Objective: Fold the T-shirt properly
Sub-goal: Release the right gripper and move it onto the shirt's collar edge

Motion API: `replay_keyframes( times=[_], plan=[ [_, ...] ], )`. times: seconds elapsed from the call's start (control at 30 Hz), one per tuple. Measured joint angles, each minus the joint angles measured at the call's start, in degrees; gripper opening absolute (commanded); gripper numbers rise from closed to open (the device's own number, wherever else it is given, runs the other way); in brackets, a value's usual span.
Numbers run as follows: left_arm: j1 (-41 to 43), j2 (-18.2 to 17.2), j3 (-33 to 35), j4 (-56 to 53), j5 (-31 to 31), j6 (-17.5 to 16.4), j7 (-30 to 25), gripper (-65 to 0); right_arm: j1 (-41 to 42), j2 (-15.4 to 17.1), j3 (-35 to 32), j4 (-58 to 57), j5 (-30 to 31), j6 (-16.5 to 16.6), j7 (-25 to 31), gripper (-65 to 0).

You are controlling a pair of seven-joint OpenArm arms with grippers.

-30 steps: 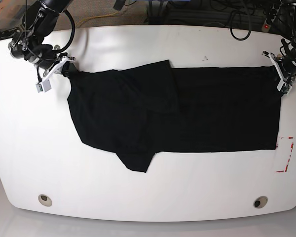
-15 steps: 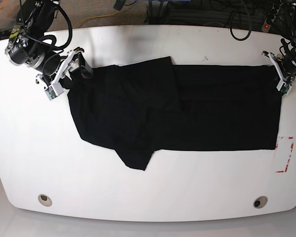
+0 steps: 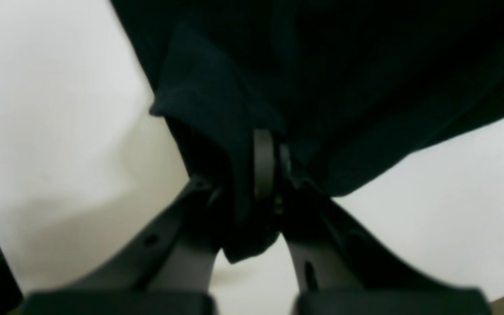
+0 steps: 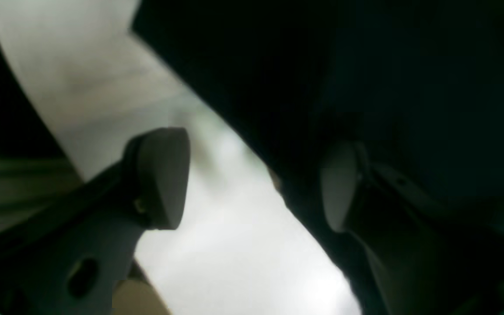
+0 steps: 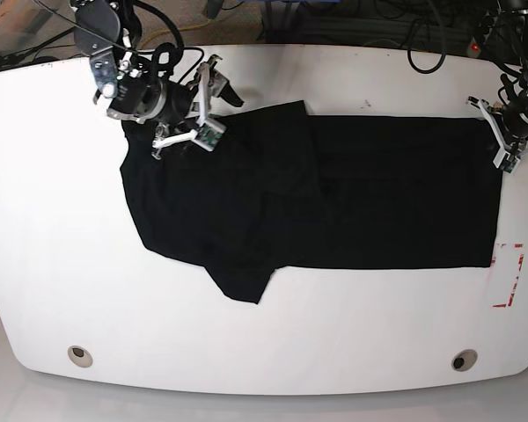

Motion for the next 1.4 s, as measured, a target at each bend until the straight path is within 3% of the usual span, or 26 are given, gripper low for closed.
replay_keyframes(
  times=[0.27,0.37,0.57,0.8,0.87,1.13,1.33,1.4],
  plan=[
    [-0.11,0.98,-0.09,0.0,0.17,0.02,-0.31,-64.7,1.44,-6.54,-8.28,-0.33,-17.05,0.02,1.09,-21.2],
    [0.0,2.08,-0.04,0.0,0.11,0.02,-0.31,-64.7,2.91,-8.22,-10.84,-1.6,-20.37,0.02,2.27,-21.4],
    [0.07,2.23,0.0,0.0,0.24,0.0,-0.24,-64.7,5.22,-10.12,-14.75,-5.31,-24.92,0.02,2.38,-21.4],
    [0.2,2.14,0.0,0.0,0.17,0.0,-0.28,-64.7,6.6,-10.47,-17.11,-9.9,-25.24,0.02,2.25,-21.9],
    [0.17,2.16,0.0,0.0,0.17,0.0,-0.28,-64.7,7.15,-10.47,-17.94,-11.17,-25.16,0.02,2.54,-25.5],
    [0.13,2.14,0.0,0.0,0.17,0.0,-0.28,-64.7,7.67,-10.93,-18.6,-11.98,-25.18,0.02,4.37,-53.4],
    [0.04,2.14,0.0,0.0,0.15,0.0,-0.28,-64.7,8.07,-10.93,-18.6,-11.65,-25.2,0.02,4.37,-65.0],
    [0.07,2.14,0.0,0.0,0.17,0.0,-0.28,-64.7,7.78,-10.91,-18.6,-10.67,-25.2,0.04,4.15,-65.0]
  ],
)
